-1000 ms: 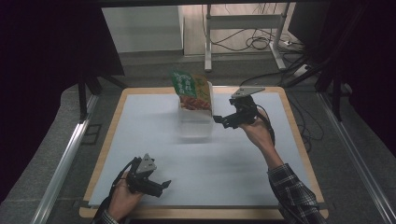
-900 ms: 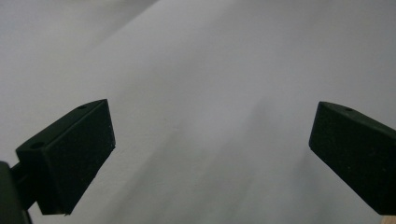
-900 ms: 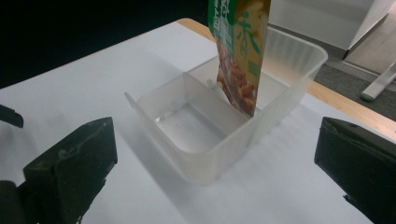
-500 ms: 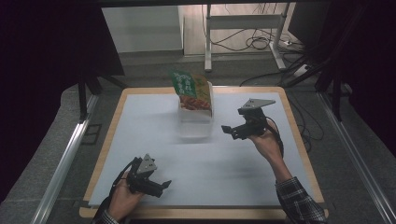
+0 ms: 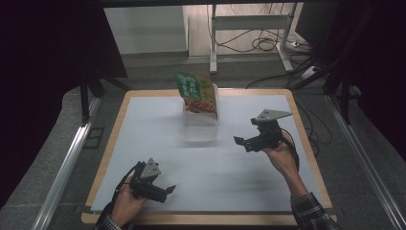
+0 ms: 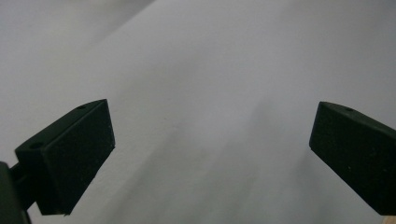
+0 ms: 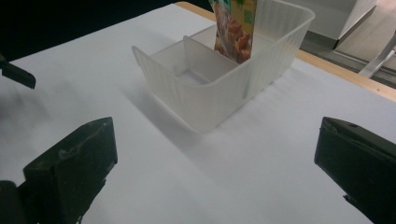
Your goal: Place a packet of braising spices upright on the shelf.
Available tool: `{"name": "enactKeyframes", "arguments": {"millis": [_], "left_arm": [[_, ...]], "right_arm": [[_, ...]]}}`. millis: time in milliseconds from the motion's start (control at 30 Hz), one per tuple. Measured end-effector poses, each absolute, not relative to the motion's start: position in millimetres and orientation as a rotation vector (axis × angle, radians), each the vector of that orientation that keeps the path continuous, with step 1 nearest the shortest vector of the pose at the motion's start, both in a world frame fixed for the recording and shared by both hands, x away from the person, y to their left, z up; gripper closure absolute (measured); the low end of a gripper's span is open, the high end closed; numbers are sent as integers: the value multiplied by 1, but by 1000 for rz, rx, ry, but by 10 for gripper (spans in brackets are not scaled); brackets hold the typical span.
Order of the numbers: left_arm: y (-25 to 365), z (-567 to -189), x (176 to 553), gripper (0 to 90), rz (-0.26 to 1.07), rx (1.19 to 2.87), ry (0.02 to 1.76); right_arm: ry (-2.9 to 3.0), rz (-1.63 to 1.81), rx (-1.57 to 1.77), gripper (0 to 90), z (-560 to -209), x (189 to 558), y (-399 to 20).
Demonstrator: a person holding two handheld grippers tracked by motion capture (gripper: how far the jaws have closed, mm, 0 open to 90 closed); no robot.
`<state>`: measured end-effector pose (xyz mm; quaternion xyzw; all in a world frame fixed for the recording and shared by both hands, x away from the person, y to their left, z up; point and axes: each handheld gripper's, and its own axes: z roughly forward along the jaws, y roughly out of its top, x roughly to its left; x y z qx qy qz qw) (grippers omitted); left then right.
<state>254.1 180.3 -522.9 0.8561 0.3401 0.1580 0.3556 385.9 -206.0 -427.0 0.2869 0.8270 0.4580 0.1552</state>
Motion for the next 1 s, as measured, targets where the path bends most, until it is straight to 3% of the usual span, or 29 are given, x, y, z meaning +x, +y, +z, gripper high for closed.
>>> {"name": "enactKeyframes", "arguments": {"millis": [1000], "left_arm": [[180,-522,254,0,393,2194,876]], "right_arm": [[2334,1223,880,0,-437,328,-246]]}}
